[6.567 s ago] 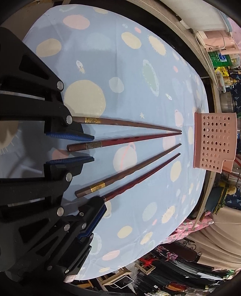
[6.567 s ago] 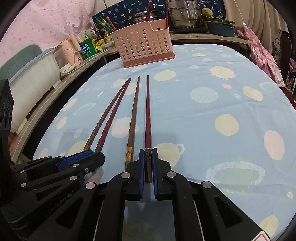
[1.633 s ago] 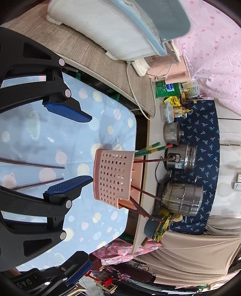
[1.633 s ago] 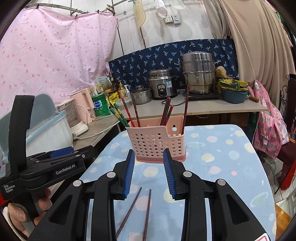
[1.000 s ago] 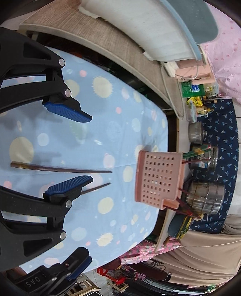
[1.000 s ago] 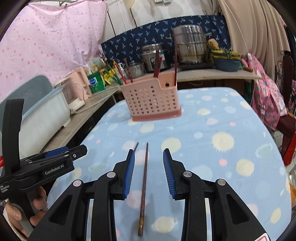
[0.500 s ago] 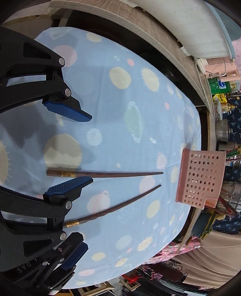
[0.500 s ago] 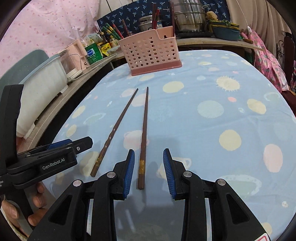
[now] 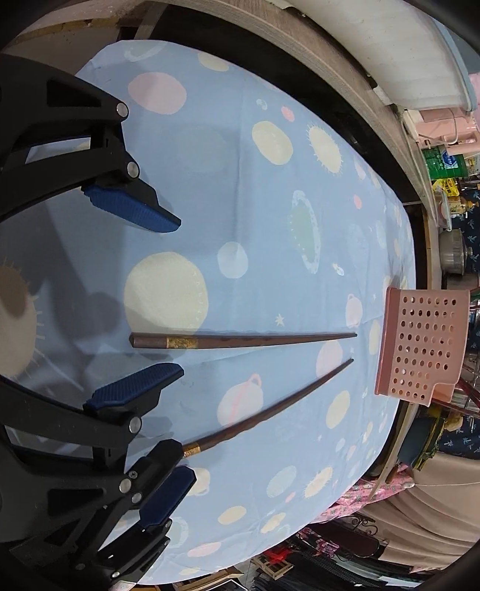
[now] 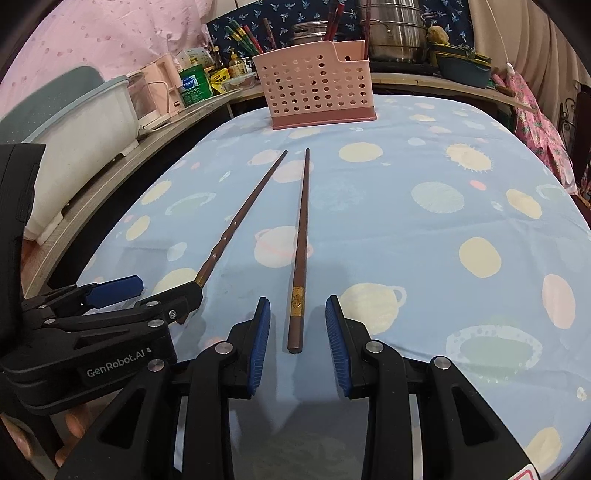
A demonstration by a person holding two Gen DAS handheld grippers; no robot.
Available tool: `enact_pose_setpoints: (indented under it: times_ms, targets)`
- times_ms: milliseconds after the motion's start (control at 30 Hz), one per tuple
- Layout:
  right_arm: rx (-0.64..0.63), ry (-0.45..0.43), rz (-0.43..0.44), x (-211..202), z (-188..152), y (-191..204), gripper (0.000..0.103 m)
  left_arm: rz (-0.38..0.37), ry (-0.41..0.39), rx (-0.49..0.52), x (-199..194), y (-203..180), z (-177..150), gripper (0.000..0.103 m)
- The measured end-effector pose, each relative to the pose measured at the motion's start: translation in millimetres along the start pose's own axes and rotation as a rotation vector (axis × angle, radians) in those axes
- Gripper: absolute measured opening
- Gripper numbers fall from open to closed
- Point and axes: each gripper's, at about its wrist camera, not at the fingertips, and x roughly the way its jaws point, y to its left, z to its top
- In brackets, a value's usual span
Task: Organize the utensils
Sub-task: 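Grasp a dark brown chopstick with the right tool while the left tool grasps the other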
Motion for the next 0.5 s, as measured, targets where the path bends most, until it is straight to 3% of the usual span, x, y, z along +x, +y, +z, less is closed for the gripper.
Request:
enact_pose_setpoints:
  times_ms: [367, 500]
  targets:
    - [-0.033, -0.008, -0.038, 0.8, -2.0, 2.4, 0.020, 0.037, -0.011, 0.016, 2.5, -1.9, -0.1, 0.061]
    - [-0.037, -0.009, -0.048, 1.0, -2.3, 0.1, 0.013, 0.041, -0.012, 0.022, 1.9, -3.1, 0.5, 0.047]
